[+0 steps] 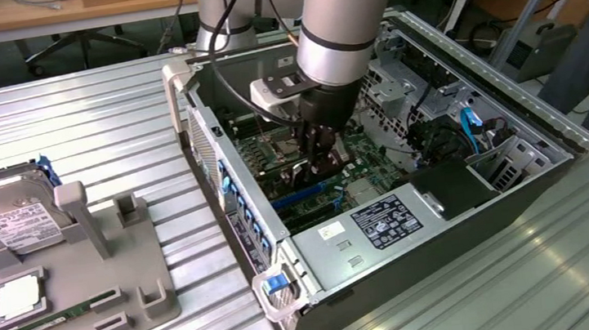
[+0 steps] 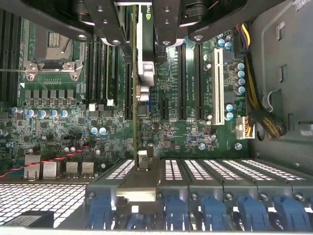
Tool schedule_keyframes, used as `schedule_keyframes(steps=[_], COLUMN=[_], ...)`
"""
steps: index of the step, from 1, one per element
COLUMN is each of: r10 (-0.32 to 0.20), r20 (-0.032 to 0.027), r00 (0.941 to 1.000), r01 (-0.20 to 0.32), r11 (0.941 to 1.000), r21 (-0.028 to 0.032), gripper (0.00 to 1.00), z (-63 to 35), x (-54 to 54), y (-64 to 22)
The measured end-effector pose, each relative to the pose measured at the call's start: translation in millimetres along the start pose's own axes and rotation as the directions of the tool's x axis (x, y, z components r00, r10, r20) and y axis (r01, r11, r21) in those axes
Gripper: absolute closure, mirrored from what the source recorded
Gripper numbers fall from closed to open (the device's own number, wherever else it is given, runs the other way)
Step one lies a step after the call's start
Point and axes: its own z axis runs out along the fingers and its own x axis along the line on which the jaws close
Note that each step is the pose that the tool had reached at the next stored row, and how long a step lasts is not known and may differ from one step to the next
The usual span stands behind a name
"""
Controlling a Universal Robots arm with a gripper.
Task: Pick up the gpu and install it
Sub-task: 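Insert the gpu into the slot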
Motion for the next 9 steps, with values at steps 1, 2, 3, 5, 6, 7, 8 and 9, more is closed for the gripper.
schedule_keyframes(steps=[1,2,3,5,6,7,8,9], r10=[0.000,0.000,0.000,0.000,0.000,0.000,0.000,0.000], r20=[0.0000,0.0000,0.0002,0.0003,0.0002,0.0001,0.0002,0.0005], r00=[1.0000,1.0000,1.0000,1.0000,1.0000,1.0000,1.0000,1.0000], r01=[0.000,0.000,0.000,0.000,0.000,0.000,0.000,0.000], r11=[1.0000,1.0000,1.0000,1.0000,1.0000,1.0000,1.0000,1.0000], r21=[0.0000,0.0000,0.0001,0.0002,0.0001,0.0001,0.0001,0.0002], gripper=[0.73,0.73,0.73,0.73,0.73,0.73,0.73,0.73], z=[0.0,0.1,0.2,0.5,0.6,0.7,0.9,1.3], x=[0.0,0.0,-0.1,-0.2,-0.2,-0.3,-0.3,-0.4], y=[0.1,0.1,0.6,2.1,2.7,3.3,3.8,4.0])
